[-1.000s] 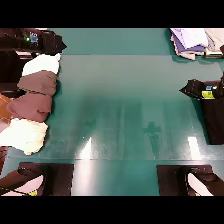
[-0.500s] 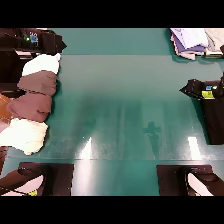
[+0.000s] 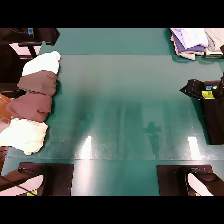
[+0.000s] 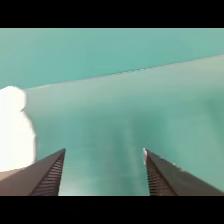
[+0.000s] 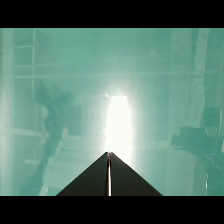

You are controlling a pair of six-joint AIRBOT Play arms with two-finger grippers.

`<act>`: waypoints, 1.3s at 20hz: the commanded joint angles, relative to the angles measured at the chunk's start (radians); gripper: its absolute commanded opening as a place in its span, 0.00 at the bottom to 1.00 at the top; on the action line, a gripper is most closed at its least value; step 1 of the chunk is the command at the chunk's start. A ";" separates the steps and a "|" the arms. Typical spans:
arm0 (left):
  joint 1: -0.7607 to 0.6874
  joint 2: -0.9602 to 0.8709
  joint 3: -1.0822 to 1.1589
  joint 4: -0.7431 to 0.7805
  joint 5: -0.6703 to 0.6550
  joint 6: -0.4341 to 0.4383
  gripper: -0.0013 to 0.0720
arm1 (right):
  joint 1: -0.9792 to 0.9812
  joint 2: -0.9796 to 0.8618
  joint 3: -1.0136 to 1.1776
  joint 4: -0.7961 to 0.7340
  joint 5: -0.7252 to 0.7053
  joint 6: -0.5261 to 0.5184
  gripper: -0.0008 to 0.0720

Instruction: Fold the shirts.

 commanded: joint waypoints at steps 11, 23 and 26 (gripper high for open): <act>0.320 -0.562 0.002 0.074 0.373 -0.093 0.83 | 0.001 0.000 0.001 0.000 -0.018 0.000 0.04; 0.318 -0.517 0.136 0.074 0.350 -0.084 0.05 | 0.001 -0.005 0.013 0.002 -0.109 0.000 0.04; 0.273 -0.309 0.201 0.075 0.307 -0.026 0.05 | 0.001 -0.005 0.088 0.000 -0.148 0.000 0.04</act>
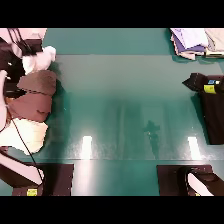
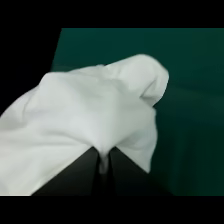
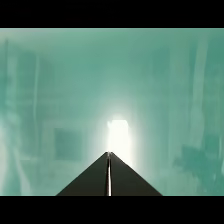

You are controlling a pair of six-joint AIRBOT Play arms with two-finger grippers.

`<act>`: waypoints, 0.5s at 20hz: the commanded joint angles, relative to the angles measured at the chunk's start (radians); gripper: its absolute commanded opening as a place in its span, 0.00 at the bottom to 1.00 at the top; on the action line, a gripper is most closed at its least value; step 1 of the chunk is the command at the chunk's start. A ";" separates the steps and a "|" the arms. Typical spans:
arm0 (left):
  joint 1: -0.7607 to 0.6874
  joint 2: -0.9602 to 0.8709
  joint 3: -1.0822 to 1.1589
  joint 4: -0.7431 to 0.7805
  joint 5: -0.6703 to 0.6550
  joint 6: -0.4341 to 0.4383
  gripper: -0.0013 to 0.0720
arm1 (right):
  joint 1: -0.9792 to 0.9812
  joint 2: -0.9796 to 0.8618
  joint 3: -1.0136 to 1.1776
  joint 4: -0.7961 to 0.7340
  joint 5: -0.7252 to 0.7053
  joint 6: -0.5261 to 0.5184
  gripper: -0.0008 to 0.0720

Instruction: Fold the shirts.

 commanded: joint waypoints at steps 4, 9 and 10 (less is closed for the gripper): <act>-0.173 0.472 0.080 0.000 -0.177 0.158 0.05 | 0.001 0.000 0.206 -0.001 -0.042 -0.071 0.04; -0.429 0.667 0.080 -0.001 -0.546 0.160 0.05 | 0.001 0.000 0.344 -0.001 0.002 -0.082 0.04; -0.484 0.666 0.068 -0.001 -0.605 0.137 0.05 | 0.001 0.000 0.360 -0.001 0.018 -0.082 0.04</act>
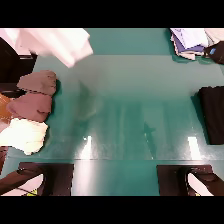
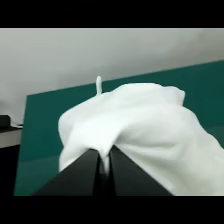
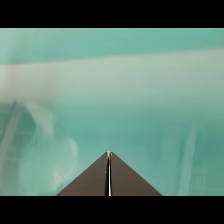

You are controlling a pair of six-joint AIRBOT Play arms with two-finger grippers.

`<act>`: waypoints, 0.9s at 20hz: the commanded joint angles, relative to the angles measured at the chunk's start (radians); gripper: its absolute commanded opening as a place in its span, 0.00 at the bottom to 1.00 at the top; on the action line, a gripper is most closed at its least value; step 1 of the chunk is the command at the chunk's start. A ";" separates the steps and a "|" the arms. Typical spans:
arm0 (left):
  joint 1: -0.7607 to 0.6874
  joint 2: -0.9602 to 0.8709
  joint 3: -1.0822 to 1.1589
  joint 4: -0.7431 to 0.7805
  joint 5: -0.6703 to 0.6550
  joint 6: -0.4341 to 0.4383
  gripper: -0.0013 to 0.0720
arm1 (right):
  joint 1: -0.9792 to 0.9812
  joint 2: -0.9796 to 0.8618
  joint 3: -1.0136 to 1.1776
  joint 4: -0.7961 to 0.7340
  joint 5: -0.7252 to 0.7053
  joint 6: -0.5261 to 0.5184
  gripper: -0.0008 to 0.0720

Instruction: Fold the shirts.

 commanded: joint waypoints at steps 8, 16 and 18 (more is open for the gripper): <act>-0.604 -0.113 -0.307 -0.188 -0.158 -0.079 0.08 | 0.001 0.037 0.095 0.006 0.087 -0.012 0.04; -0.384 -0.105 -0.301 -0.249 -0.212 -0.063 0.77 | -0.002 0.107 0.095 -0.002 0.086 -0.012 0.04; -0.217 -0.090 -0.323 -0.248 -0.277 -0.060 0.77 | -0.002 0.106 0.094 -0.001 0.085 -0.012 0.04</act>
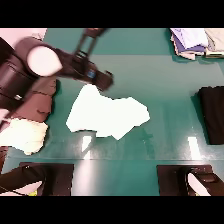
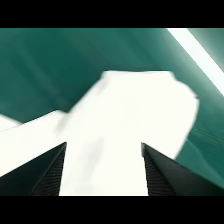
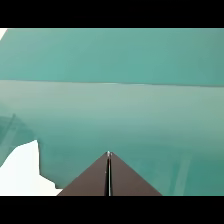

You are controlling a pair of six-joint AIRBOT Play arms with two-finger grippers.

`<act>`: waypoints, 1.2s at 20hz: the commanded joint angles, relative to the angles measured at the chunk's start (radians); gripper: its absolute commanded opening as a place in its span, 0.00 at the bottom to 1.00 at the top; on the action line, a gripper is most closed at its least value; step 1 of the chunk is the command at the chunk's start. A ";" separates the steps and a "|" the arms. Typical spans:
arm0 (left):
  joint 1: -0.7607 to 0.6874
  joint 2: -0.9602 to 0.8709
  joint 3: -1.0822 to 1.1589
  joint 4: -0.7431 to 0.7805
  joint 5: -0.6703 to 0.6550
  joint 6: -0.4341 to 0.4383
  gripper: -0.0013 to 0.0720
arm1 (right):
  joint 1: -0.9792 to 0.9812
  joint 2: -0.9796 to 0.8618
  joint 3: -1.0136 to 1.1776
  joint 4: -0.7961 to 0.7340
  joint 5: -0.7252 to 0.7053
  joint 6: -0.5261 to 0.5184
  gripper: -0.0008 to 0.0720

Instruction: Fold the shirts.

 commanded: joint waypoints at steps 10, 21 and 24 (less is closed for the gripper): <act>0.584 0.016 -0.575 -0.169 0.106 0.043 0.77 | 0.002 -0.061 0.001 0.036 0.006 0.000 0.04; 0.588 -0.095 -0.678 -0.374 0.177 0.118 0.77 | 0.002 -0.126 0.000 0.033 0.027 0.000 0.04; 0.589 -0.095 -0.677 -0.404 0.178 0.118 0.32 | 0.002 -0.127 0.000 0.033 0.026 0.000 0.04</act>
